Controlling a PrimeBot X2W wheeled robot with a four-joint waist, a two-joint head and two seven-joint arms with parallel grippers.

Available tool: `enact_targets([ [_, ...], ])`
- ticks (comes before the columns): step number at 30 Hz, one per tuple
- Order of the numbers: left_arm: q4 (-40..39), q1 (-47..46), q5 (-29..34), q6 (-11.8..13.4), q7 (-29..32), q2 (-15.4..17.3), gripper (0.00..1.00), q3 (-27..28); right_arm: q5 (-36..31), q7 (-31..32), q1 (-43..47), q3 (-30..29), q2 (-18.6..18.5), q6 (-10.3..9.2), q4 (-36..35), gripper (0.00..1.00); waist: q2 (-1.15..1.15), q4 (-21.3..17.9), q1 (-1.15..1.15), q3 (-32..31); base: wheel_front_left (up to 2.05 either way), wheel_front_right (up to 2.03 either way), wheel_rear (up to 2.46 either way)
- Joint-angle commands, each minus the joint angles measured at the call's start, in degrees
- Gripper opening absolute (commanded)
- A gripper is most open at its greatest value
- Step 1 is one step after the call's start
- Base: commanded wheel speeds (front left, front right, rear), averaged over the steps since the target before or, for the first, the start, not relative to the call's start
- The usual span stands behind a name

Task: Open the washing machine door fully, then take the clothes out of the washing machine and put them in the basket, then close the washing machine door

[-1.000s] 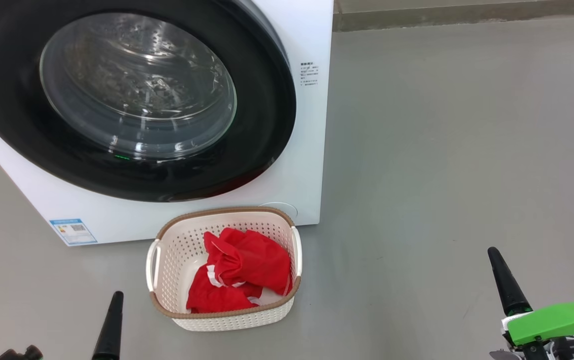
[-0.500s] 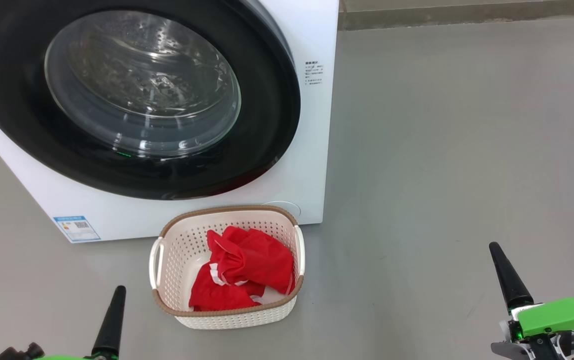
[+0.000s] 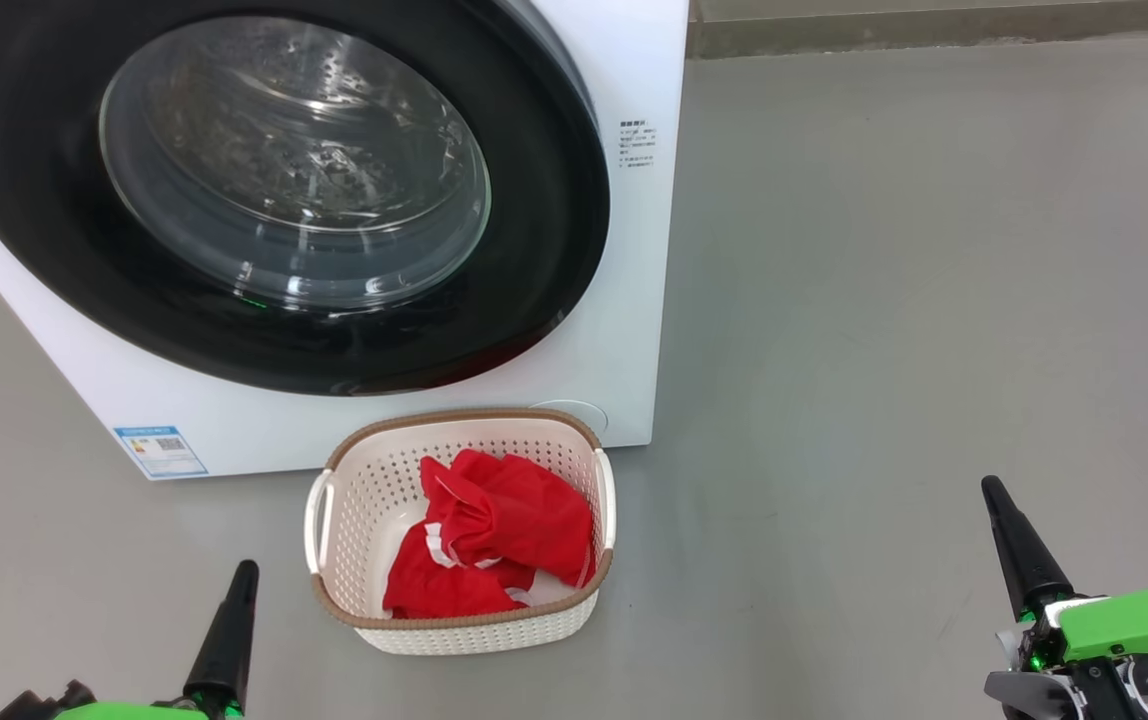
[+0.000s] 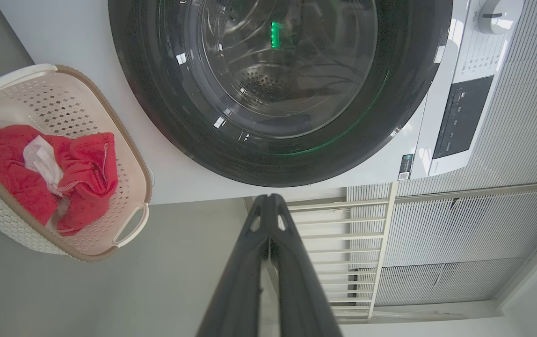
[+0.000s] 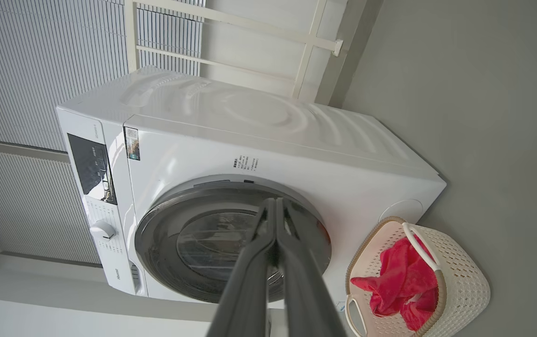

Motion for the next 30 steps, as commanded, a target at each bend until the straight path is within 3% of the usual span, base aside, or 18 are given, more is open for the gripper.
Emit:
enact_targets([
  [1,-1.12,-2.78,-1.39,-0.39,0.47,0.72,0.00,1.44,1.50,0.54,-3.03,0.54,-0.46,-0.04,-1.33,0.00,0.00,0.04,0.00,0.01,0.00,0.00,0.00],
  [5,-0.85,-3.37,-5.36,-0.41,1.49,0.73,0.00,1.49,5.31,1.63,-3.48,-0.02,-0.20,-0.04,-1.13,0.00,0.00,0.30,0.00,0.08,0.00,0.00,0.00],
  [30,-0.86,-3.36,-5.37,-0.41,1.48,0.73,0.00,1.48,5.00,1.93,-3.51,-0.39,0.06,-0.04,-1.11,0.00,0.00,0.30,0.00,0.08,0.00,0.00,0.00],
])
